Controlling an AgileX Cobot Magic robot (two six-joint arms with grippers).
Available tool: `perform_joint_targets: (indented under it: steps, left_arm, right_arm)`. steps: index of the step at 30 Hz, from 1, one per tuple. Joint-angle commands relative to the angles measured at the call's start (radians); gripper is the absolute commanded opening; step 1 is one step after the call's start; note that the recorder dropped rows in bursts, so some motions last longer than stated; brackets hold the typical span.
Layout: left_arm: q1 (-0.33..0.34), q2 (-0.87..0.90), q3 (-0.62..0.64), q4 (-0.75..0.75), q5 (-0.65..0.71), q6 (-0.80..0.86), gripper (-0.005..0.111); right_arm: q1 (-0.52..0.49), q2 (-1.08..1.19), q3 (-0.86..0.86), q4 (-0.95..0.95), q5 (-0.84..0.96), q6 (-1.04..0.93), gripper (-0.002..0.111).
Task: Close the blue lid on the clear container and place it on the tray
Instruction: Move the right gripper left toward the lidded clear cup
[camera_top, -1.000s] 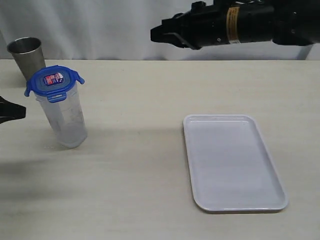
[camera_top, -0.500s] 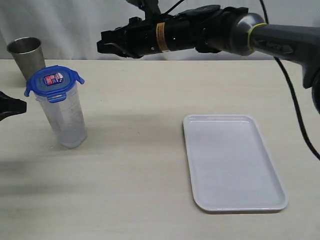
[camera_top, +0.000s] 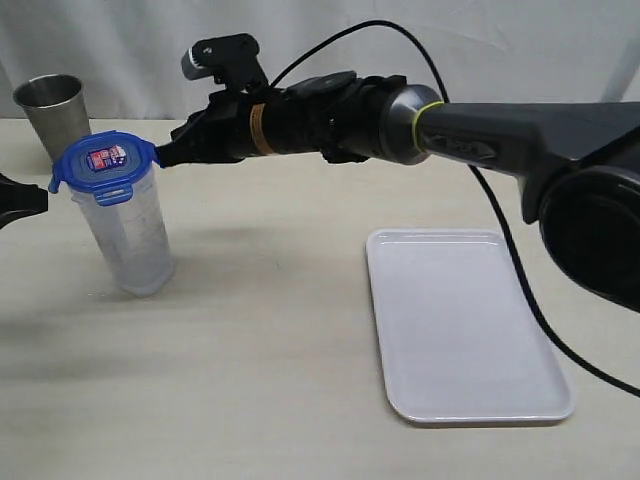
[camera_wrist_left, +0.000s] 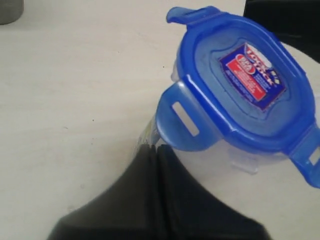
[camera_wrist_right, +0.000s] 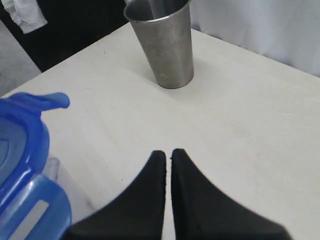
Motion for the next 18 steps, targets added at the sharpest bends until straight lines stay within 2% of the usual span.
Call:
perform_joint_targets:
  steps: [1,5,13,15,18]
  left_arm:
    - [-0.003,-0.006,0.005,-0.037,-0.025,0.009,0.0]
    - [-0.003,-0.006,0.005,-0.075,-0.025,0.046,0.0]
    - [-0.003,0.008,0.005,-0.251,-0.037,0.2,0.0]
    - [-0.003,0.023,0.005,-0.303,-0.041,0.248,0.0]
    - [-0.003,0.045,0.0,-0.303,-0.045,0.293,0.0]
  right_arm:
    - [0.035,0.017,-0.002,-0.004,0.059,-0.062,0.005]
    - [0.035,0.018,-0.002,-0.004,0.077,-0.062,0.005]
    - [0.033,0.011,0.027,-0.004,0.026,-0.055,0.005]
    - [0.031,0.0,0.051,-0.004,0.051,-0.055,0.005]
    - [0.024,-0.024,0.094,-0.004,0.107,-0.057,0.005]
